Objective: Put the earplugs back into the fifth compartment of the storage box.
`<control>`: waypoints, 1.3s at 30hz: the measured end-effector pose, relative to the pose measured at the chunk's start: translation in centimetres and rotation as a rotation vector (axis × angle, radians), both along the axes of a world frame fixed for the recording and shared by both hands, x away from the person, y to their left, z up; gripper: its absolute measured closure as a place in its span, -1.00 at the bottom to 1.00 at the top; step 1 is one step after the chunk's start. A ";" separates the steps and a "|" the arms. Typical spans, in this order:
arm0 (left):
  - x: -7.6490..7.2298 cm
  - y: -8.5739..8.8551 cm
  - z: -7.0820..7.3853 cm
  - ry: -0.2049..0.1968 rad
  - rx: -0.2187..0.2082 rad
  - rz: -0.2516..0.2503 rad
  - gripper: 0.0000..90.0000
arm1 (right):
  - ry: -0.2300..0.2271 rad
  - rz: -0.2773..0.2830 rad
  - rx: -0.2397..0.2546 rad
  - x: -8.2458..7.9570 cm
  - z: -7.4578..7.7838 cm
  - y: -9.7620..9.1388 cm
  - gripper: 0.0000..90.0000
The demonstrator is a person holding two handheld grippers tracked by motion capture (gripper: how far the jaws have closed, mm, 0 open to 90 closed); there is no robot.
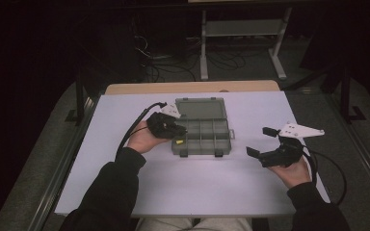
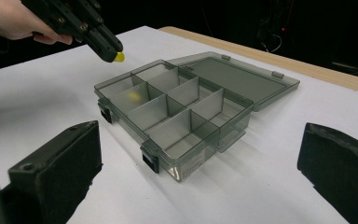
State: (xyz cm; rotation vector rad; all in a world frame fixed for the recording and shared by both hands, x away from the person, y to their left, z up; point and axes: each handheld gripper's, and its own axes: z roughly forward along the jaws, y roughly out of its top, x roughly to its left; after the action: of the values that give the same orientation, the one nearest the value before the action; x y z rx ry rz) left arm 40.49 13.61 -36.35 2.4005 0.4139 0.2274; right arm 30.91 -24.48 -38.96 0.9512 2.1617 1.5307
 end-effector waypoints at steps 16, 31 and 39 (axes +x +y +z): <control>0.9 0.4 -2.6 0.049 0.047 0.034 0.82 | 0.003 0.003 -0.003 0.0 0.0 0.1 -1.00; 0.2 1.5 -0.9 0.059 -0.103 0.030 -0.01 | 0.005 0.002 0.000 0.0 -0.1 0.0 -1.00; -0.6 2.3 0.2 0.029 -0.178 0.025 -0.80 | 0.006 0.002 -0.003 -0.1 -0.1 0.1 -1.00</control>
State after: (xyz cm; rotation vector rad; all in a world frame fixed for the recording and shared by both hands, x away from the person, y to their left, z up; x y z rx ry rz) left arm 39.86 15.89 -36.12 2.2274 0.4587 0.1596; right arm 30.86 -24.37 -39.03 0.9541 2.1689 1.5270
